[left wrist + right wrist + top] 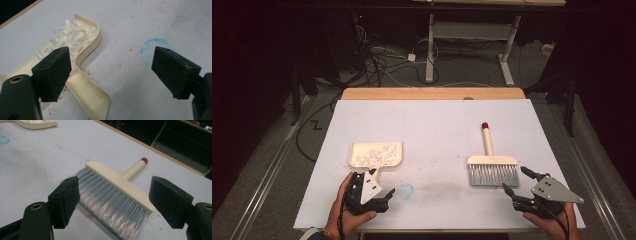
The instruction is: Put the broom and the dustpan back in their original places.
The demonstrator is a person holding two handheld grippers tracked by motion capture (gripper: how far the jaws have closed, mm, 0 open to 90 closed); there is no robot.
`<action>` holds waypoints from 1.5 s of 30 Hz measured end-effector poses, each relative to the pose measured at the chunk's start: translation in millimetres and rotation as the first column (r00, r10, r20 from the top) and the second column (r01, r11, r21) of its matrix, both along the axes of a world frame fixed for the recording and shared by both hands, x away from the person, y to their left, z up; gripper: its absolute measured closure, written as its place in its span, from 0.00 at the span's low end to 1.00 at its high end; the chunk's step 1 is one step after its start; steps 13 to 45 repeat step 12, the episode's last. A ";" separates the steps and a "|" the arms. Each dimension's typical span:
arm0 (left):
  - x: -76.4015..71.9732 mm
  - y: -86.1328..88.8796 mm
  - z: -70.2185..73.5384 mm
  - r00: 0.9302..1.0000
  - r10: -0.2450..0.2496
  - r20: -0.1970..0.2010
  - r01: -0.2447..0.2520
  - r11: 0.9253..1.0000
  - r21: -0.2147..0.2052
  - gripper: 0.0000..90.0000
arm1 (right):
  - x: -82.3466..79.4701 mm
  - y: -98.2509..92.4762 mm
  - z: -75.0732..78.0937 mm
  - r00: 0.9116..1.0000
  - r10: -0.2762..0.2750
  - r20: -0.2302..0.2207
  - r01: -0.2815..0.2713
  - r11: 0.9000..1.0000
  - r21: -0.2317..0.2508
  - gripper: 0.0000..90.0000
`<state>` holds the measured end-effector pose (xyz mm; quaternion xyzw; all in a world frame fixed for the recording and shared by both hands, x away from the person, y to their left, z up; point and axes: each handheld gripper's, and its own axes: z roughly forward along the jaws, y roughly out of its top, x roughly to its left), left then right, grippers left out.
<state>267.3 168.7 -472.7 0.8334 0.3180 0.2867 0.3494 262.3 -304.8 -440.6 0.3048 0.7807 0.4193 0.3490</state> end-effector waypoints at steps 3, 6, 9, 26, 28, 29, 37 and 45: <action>0.6 0.4 0.2 1.000 0.003 -0.001 -0.003 1.000 0.000 0.17 | -0.9 -0.1 0.3 1.000 0.000 0.001 0.000 1.000 -0.002 0.29; 0.4 0.5 0.9 1.000 0.003 0.002 -0.003 1.000 -0.001 0.18 | -0.7 -0.6 0.5 1.000 0.000 0.004 0.000 1.000 -0.002 0.28; 0.9 0.1 1.7 1.000 0.004 0.008 -0.004 1.000 -0.010 0.18 | 0.7 -2.9 -1.3 1.000 -0.014 0.001 0.014 1.000 -0.011 0.28; 2.4 -0.7 1.6 1.000 0.006 0.006 -0.006 1.000 -0.007 0.18 | 1.6 -5.2 -1.3 1.000 -0.023 -0.001 0.023 1.000 -0.005 0.26; 2.4 -0.7 1.6 1.000 0.006 0.006 -0.006 1.000 -0.007 0.18 | 1.6 -5.2 -1.3 1.000 -0.023 -0.001 0.023 1.000 -0.005 0.26; 2.4 -0.7 1.6 1.000 0.006 0.006 -0.006 1.000 -0.007 0.18 | 1.6 -5.2 -1.3 1.000 -0.023 -0.001 0.023 1.000 -0.005 0.26; 2.4 -0.7 1.6 1.000 0.006 0.006 -0.006 1.000 -0.007 0.18 | 1.6 -5.2 -1.3 1.000 -0.023 -0.001 0.023 1.000 -0.005 0.26; 2.4 -0.7 1.6 1.000 0.006 0.006 -0.006 1.000 -0.007 0.18 | 1.6 -5.2 -1.3 1.000 -0.023 -0.001 0.023 1.000 -0.005 0.26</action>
